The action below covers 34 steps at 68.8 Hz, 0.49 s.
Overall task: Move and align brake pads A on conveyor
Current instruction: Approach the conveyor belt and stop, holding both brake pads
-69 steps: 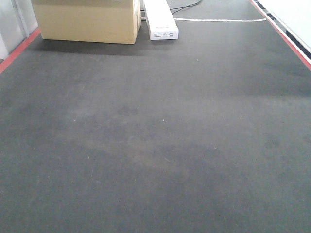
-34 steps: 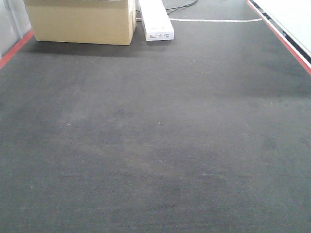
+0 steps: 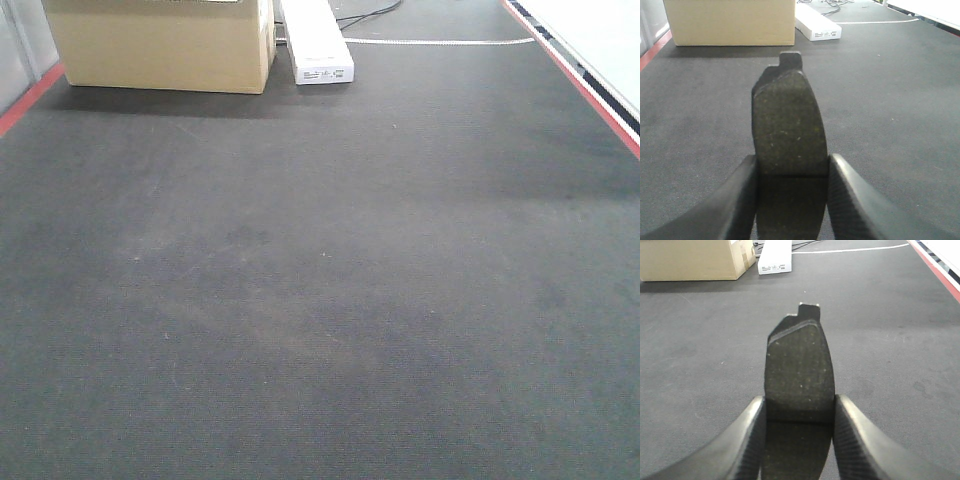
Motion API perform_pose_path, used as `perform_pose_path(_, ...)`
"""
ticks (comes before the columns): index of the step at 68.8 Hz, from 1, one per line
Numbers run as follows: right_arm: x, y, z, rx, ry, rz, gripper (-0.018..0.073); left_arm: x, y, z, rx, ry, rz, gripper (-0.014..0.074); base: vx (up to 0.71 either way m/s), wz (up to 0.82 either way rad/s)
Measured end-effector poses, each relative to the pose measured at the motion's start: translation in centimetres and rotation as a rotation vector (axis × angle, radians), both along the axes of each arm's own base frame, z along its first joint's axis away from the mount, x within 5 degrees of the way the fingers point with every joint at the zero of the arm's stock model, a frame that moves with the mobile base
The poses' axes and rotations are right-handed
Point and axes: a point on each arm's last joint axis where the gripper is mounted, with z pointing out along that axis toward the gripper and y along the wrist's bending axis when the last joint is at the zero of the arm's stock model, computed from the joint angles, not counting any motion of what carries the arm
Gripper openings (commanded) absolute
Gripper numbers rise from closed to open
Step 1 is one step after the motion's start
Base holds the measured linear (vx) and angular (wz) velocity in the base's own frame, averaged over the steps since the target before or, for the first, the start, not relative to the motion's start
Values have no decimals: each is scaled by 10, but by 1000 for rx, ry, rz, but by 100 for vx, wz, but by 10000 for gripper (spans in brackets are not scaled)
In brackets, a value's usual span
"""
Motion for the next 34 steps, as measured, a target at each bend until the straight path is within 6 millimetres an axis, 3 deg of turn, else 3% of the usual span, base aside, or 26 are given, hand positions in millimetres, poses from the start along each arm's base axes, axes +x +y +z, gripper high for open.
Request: perform_pose_path(34,0,0,0,0,0,0,-7,0,0,0,0,0,0,-6,0,0)
